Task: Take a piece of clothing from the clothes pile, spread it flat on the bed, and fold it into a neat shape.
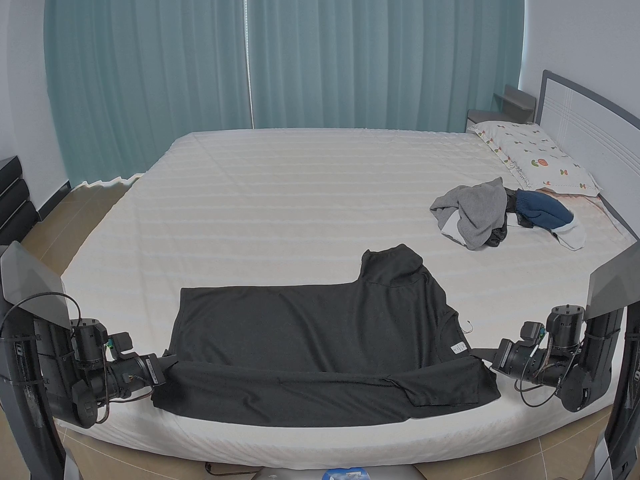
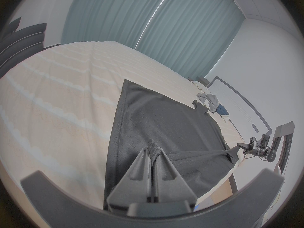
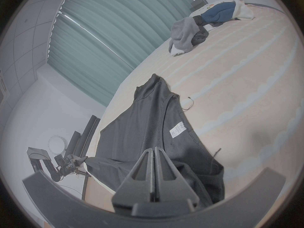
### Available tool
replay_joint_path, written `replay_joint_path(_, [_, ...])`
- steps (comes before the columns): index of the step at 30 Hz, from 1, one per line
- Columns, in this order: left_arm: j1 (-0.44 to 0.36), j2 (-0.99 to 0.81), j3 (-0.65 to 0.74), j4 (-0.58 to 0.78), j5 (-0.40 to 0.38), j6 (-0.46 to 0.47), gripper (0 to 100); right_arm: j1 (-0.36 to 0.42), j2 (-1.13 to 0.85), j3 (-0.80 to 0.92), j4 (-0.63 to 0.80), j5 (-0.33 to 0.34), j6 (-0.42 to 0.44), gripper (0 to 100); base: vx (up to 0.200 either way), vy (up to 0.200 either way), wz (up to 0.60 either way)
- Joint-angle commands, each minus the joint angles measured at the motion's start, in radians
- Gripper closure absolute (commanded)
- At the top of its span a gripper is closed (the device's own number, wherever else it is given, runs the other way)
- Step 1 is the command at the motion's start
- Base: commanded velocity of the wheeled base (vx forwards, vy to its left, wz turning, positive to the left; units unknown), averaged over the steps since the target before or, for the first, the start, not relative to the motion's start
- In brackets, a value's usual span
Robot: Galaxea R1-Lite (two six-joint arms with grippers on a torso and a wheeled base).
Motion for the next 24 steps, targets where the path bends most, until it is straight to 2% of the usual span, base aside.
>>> replay_joint_path(1, [0.0, -0.038, 0.03, -0.016, -0.001, 0.002, 100, -0.025, -0.074, 0.04, -0.014, 0.011, 0.002, 100, 0.0, 0.0, 0.0])
replay_joint_path(19, [0.014, -0.097, 0.124, -0.016, -0.012, 0.002, 100, -0.023, -0.218, 0.154, -0.015, 0.025, -0.003, 100, 0.0, 0.0, 0.0])
replay_joint_path(24, [0.031, -0.12, 0.127, -0.016, -0.015, 0.04, 100, -0.029, -0.232, 0.182, -0.015, 0.025, -0.011, 100, 0.0, 0.0, 0.0])
